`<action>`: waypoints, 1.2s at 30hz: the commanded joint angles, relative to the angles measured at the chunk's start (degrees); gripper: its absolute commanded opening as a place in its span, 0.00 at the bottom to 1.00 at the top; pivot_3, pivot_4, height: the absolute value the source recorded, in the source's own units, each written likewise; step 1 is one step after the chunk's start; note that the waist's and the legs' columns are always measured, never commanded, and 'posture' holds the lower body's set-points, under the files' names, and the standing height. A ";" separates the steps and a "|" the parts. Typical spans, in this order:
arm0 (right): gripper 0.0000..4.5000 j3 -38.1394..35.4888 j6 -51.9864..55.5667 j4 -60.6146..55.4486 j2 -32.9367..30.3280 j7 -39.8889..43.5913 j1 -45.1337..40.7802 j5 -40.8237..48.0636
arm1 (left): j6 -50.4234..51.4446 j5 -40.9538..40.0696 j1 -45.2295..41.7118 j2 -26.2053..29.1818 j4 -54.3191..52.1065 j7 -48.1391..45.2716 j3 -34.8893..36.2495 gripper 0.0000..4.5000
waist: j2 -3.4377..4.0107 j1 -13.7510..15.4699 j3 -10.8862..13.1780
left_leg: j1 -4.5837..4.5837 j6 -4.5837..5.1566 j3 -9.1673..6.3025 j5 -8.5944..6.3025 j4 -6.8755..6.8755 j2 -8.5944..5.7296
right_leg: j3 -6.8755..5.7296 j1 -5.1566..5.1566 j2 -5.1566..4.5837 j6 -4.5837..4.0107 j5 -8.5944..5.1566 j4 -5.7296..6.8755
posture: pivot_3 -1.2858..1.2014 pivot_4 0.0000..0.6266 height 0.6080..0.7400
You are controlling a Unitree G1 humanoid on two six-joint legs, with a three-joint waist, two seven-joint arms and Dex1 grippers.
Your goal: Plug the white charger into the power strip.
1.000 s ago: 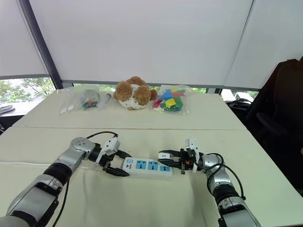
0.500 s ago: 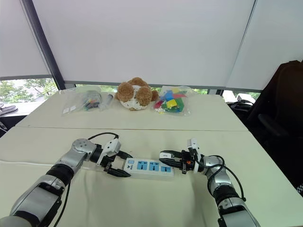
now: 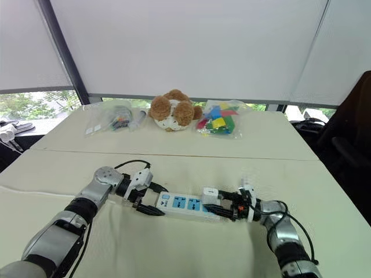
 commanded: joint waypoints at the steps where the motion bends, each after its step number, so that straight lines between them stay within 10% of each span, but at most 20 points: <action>1: 0.83 -0.08 1.51 -2.30 -1.05 -0.89 1.99 -1.74 | -0.62 1.71 -0.36 -0.86 0.24 -1.85 -0.27 0.66 | 0.05 0.07 0.03 | -0.10 0.00 -0.01 0.00 0.01 0.00 | -0.01 -0.09 0.01 0.01 0.01 0.00 | 0.52 0.24 0.99; 17: 0.83 -2.35 15.31 -25.60 -2.55 -7.18 1.86 3.25 | -0.80 3.37 -0.61 -2.42 2.20 -0.86 1.47 0.66 | 0.59 0.41 0.87 | -0.59 0.00 -0.04 0.01 0.07 -0.06 | -0.02 -0.56 0.06 0.44 0.12 0.06 | 0.52 0.24 0.99; 24: 0.18 -0.23 14.75 -23.92 -4.09 -4.88 2.06 0.26 | -0.92 3.66 -0.36 -2.93 2.21 -0.06 2.28 0.66 | 0.56 0.44 0.88 | -0.59 -0.01 -0.03 0.02 0.10 -0.09 | 0.00 -0.54 0.04 0.44 0.12 0.03 | 0.52 0.24 0.99; 36: 0.18 0.43 15.94 -14.74 -5.20 -0.93 -2.36 -0.98 | -0.10 3.70 1.03 -3.46 0.76 -0.05 3.17 0.66 | 0.57 0.50 0.90 | -0.57 -0.02 -0.03 0.02 0.15 -0.11 | 0.00 -0.49 0.02 0.48 0.11 0.04 | 0.52 0.24 0.99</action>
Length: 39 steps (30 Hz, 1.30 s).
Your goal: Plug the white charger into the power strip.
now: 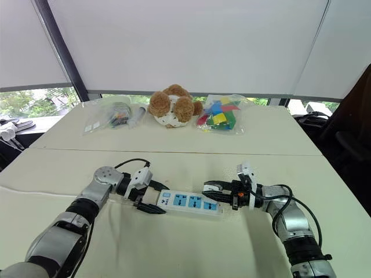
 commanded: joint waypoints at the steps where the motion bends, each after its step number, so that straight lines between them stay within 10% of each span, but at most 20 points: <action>1: 0.18 0.86 -3.77 7.43 -0.65 3.37 -1.62 -2.40 | 0.12 1.66 0.13 -1.28 1.26 -0.18 -1.23 0.66 | 0.00 -0.04 0.00 | 0.01 0.00 0.00 0.00 0.02 0.00 | 0.00 0.03 0.00 0.00 0.00 -0.01 | 0.52 0.24 0.99; 18: 0.18 5.69 -15.51 29.81 1.49 6.69 -9.03 -8.03 | 1.52 2.01 1.87 -0.23 -1.26 0.14 -0.68 0.66 | -0.54 -0.89 -0.35 | 0.77 -0.08 -0.01 0.05 0.08 0.04 | 0.05 0.75 -0.01 -0.18 0.02 -0.02 | 0.52 0.24 0.99; 21: 0.48 4.48 -14.27 27.96 0.64 7.65 -9.83 -6.17 | 1.60 2.38 1.99 -0.36 -1.34 1.20 -0.68 0.66 | -0.48 -0.41 -0.25 | 1.02 -0.09 0.00 0.04 0.01 0.05 | 0.07 0.93 -0.03 -0.21 0.03 -0.07 | 0.52 0.24 0.99; 26: 1.00 -2.32 -8.35 11.15 -1.90 4.84 -7.26 0.50 | 0.53 2.15 2.21 -0.26 -0.33 2.45 0.20 0.66 | 0.21 0.07 -0.06 | -0.02 -0.12 0.00 0.09 0.03 -0.02 | 0.09 -0.04 -0.09 0.00 0.15 0.05 | 0.52 0.24 0.99; 31: 1.00 -8.22 2.96 -17.23 -8.49 -0.98 6.77 7.42 | 0.68 1.68 3.01 -0.31 -1.09 4.63 1.44 0.66 | 0.36 0.96 0.05 | -0.02 -0.12 -0.09 0.08 -0.13 0.01 | -0.01 -0.09 0.01 0.07 0.13 0.06 | 0.52 0.24 0.99; 34: 1.00 -13.81 7.68 -29.14 -12.73 -3.56 19.52 10.18 | 3.26 0.52 4.32 -0.81 -4.31 5.16 2.87 0.98 | 0.28 0.81 0.15 | -0.03 -0.13 -0.08 0.07 -0.16 0.00 | -0.02 -0.09 0.02 0.03 0.02 0.00 | 0.52 0.24 0.99; 39: 1.00 -23.76 8.52 -35.63 -14.62 -7.01 35.27 9.97 | 8.15 -2.76 8.26 1.07 -13.66 7.26 5.03 0.99 | 0.11 -0.28 0.32 | -0.47 -0.13 0.03 0.08 -0.06 0.00 | 0.09 -0.43 -0.01 0.07 0.03 -0.08 | 0.52 0.24 0.99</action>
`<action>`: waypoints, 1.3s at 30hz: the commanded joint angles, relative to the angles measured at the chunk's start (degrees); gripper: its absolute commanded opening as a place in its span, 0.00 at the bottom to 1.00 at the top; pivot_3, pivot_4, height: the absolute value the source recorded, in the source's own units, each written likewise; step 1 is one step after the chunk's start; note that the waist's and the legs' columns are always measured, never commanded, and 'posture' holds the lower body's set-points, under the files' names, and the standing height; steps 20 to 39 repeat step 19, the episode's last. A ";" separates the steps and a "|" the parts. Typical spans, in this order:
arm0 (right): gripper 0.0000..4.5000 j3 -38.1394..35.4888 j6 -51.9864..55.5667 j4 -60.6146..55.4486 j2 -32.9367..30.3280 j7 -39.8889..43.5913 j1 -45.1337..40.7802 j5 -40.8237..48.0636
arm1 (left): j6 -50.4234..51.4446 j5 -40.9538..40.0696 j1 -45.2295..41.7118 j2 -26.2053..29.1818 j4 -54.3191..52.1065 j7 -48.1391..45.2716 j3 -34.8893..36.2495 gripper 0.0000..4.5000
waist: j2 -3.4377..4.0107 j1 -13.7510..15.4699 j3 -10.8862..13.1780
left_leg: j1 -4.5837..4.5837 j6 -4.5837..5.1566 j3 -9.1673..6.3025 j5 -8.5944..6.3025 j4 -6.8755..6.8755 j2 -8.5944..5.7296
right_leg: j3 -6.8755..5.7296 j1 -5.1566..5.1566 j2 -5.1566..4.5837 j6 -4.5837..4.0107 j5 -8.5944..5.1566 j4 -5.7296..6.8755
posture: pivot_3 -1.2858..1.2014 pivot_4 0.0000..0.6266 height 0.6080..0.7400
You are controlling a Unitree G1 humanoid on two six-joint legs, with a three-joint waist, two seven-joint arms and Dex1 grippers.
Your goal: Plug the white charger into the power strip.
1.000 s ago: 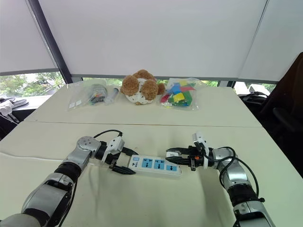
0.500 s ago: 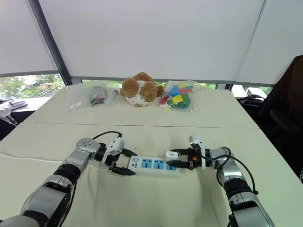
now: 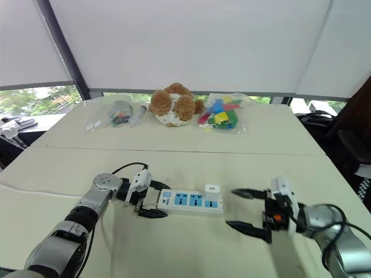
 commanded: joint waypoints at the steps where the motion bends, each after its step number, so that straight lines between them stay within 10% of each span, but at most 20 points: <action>1: 1.00 -6.80 -1.32 -4.30 -1.24 -1.28 6.46 -0.36 | 3.19 -2.25 3.21 2.09 -8.42 3.01 2.34 0.99 | -0.15 -0.70 0.09 | -0.08 0.00 -0.01 0.00 0.02 0.00 | 0.00 -0.06 0.00 0.06 0.03 0.01 | 0.52 0.24 0.99; 13: 1.00 -12.84 6.55 -4.04 2.80 -11.64 12.71 5.46 | 40.68 -19.63 25.21 13.70 -45.35 23.09 24.02 0.99 | -0.16 -0.69 0.43 | -0.33 -0.01 0.00 0.01 -0.12 0.17 | -0.01 -0.52 0.05 -0.11 -0.03 0.16 | 0.52 0.24 0.99; 19: 1.00 -10.51 4.66 3.61 8.74 -17.30 6.70 3.17 | 37.40 -18.12 35.09 5.75 -51.19 34.28 23.93 0.99 | -0.25 -0.38 0.48 | -0.38 -0.06 0.02 0.03 0.00 0.05 | 0.04 -0.47 -0.07 -0.13 -0.02 0.06 | 0.52 0.24 0.99; 39: 1.00 -10.51 4.66 3.61 8.74 -17.30 6.70 3.17 | 37.40 -18.12 35.09 5.75 -51.19 34.28 23.93 0.99 | -0.25 -0.38 0.48 | -0.38 -0.06 0.02 0.03 0.00 0.05 | 0.04 -0.47 -0.07 -0.13 -0.02 0.06 | 0.52 0.24 0.99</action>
